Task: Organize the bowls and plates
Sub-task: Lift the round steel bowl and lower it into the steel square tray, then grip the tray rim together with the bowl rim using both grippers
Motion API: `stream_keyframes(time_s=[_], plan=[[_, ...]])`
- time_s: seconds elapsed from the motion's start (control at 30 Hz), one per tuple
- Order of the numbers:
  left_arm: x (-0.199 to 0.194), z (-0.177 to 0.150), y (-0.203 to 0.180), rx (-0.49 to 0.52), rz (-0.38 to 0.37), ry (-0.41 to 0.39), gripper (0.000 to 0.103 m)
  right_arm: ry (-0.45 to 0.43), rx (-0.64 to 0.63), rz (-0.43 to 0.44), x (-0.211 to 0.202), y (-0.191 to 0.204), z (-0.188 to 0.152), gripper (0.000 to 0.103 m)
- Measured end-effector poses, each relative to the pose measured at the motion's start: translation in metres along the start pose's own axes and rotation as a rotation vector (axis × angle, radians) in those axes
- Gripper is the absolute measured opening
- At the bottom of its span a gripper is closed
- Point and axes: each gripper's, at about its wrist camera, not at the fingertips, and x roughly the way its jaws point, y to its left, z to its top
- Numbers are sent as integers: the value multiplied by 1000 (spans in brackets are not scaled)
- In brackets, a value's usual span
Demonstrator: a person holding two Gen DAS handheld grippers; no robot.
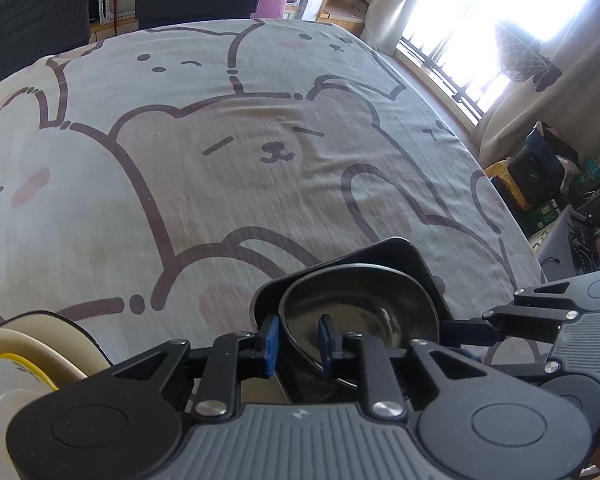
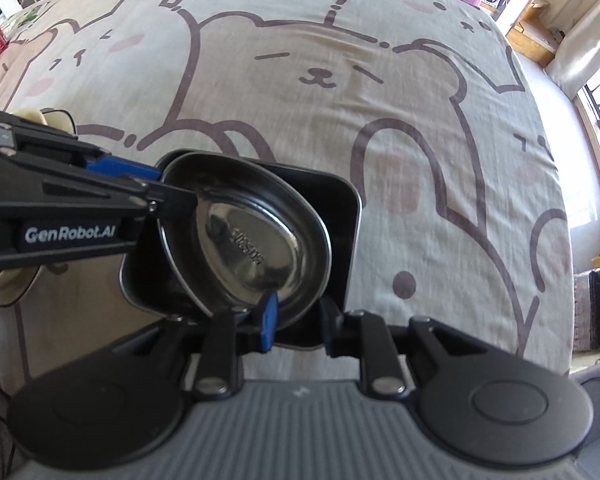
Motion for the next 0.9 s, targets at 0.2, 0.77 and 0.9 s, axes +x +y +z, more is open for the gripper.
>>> stream_keyframes(time_s=[0.2, 0.77, 0.9], plan=[[-7, 4, 5, -12, 0, -24, 30, -4, 7, 6, 0, -2, 0, 30], [-33, -1, 13, -8, 3, -72, 58, -135, 78, 24, -33, -20, -3, 41], [-34, -4, 12, 34, 1, -56, 56, -144, 134, -1, -31, -37, -3, 36]])
